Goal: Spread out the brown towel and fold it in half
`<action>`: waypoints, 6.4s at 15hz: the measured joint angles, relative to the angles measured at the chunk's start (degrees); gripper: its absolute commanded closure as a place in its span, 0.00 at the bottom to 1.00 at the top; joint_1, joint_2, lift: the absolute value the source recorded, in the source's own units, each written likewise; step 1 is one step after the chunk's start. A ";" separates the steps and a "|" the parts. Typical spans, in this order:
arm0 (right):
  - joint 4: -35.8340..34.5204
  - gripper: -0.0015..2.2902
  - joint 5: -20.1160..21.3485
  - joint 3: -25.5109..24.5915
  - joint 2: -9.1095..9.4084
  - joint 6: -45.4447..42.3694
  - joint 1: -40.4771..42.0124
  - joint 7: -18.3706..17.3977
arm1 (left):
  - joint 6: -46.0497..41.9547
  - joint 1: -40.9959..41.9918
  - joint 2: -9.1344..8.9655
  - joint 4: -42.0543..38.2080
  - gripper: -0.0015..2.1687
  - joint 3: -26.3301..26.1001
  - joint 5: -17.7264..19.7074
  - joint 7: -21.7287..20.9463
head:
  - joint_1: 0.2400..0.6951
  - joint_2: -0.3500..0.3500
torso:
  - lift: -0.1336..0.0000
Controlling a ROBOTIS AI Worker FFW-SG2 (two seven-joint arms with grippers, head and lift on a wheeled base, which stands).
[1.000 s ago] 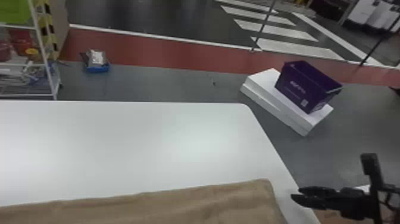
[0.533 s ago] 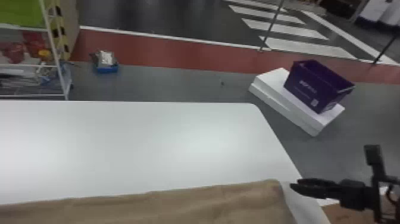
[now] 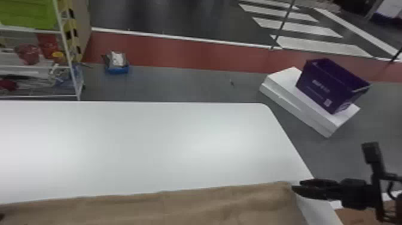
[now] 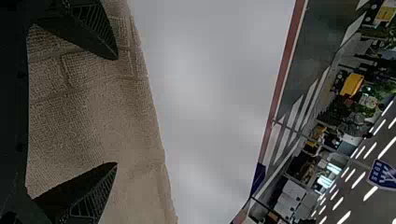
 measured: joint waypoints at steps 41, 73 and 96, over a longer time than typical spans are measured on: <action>18.15 0.47 -17.18 -1.88 -3.01 6.49 -6.69 0.00 | -1.47 0.16 0.28 0.86 0.07 0.72 0.00 -0.35 | 1.00 0.15 | 0.07; 39.89 0.44 -32.82 -4.12 -1.80 5.82 -15.25 -5.89 | -3.23 0.90 0.19 -0.25 0.07 2.13 2.31 -0.76 | 1.00 0.18 | 0.07; 21.98 0.03 -27.63 -11.91 -0.95 20.37 -6.49 -9.40 | -3.48 2.46 -0.50 -3.48 0.07 0.21 5.41 -4.36 | 1.00 0.00 | 0.07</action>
